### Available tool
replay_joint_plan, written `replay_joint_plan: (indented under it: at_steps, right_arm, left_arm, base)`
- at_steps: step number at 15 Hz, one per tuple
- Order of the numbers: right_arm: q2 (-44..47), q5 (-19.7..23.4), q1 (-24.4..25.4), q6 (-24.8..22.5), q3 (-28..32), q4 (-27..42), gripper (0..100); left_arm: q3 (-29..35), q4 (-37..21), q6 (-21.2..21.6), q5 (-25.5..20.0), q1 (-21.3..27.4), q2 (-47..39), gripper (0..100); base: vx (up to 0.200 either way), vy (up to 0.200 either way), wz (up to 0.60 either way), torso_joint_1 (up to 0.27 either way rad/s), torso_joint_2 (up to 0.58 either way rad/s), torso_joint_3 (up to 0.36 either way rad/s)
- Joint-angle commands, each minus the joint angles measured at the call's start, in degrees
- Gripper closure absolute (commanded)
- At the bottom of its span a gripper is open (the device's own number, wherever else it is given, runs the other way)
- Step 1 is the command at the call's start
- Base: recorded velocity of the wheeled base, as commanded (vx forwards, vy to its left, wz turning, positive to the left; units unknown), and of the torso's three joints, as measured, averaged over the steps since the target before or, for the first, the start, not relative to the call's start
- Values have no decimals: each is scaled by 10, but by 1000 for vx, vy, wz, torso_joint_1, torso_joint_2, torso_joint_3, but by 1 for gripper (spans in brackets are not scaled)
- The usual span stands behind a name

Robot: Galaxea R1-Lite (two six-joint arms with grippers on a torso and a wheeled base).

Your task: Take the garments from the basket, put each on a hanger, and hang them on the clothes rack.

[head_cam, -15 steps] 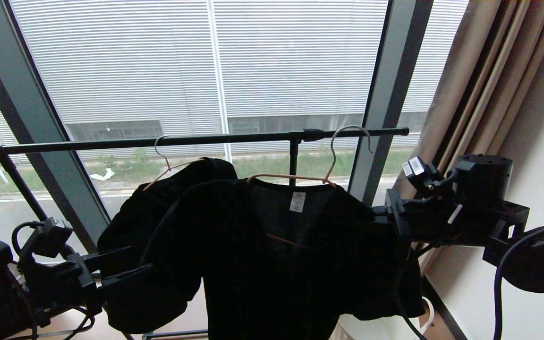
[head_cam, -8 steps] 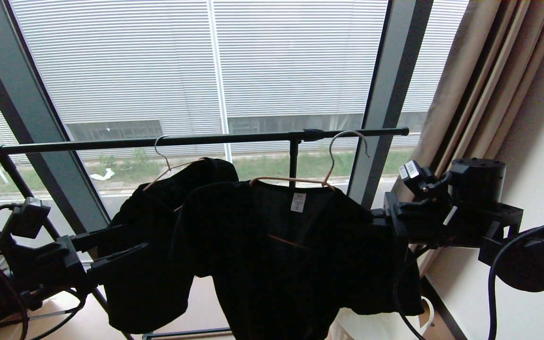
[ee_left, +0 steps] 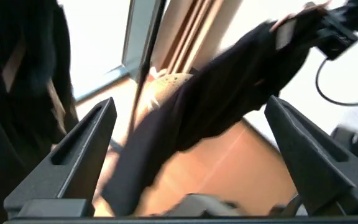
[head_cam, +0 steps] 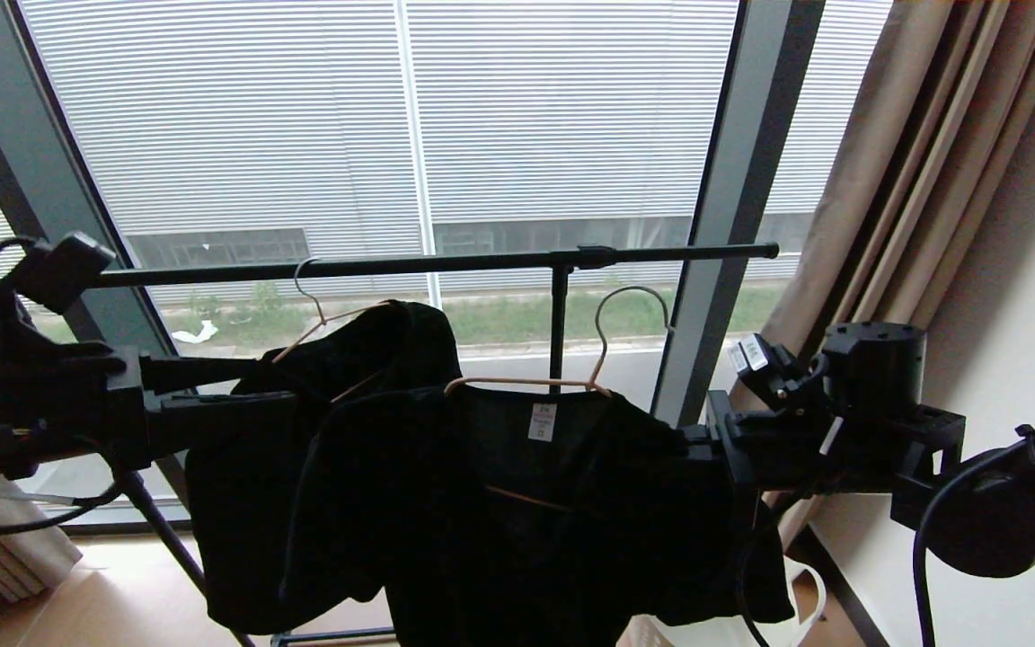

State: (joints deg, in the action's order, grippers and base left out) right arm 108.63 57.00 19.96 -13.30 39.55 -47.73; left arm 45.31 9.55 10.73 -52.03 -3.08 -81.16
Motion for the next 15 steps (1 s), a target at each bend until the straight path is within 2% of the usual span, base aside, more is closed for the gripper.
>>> replay_joint_plan:
  at_steps: [1,2,4,7,8,10,15]
  right_arm:
    - [3,0,7,-8,-6,0,100]
    - [2,0,13,-9,-8,0,100]
    - [0,-1,15,-9,-10,0,100]
    - [-3,-1,20,-9,-15,-1,100]
    - [-5,-1,22,-13,-17,-1,100]
    - [-6,0,28,-30,-20,0,100]
    - [-13,0,37,-33,-25,-1,100]
  left_arm:
    - [61,-37,71,3,56,22,0]
    - [59,-37,109,3,70,2,0]
    - [55,-37,151,3,104,-20,0]
    - [54,-37,188,3,129,-47,0]
    - [55,-36,212,3,130,-65,0]
    - [55,-31,220,3,140,-86,0]
    - [55,-31,221,3,174,-111,0]
  base:
    - [0,0,0,0,0,0]
    - [0,0,0,0,0,0]
    - [0,0,0,0,0,0]
    - [0,0,0,0,0,0]
    - [0,0,0,0,0,0]
    - [0,0,0,0,0,0]
    - [0,0,0,0,0,0]
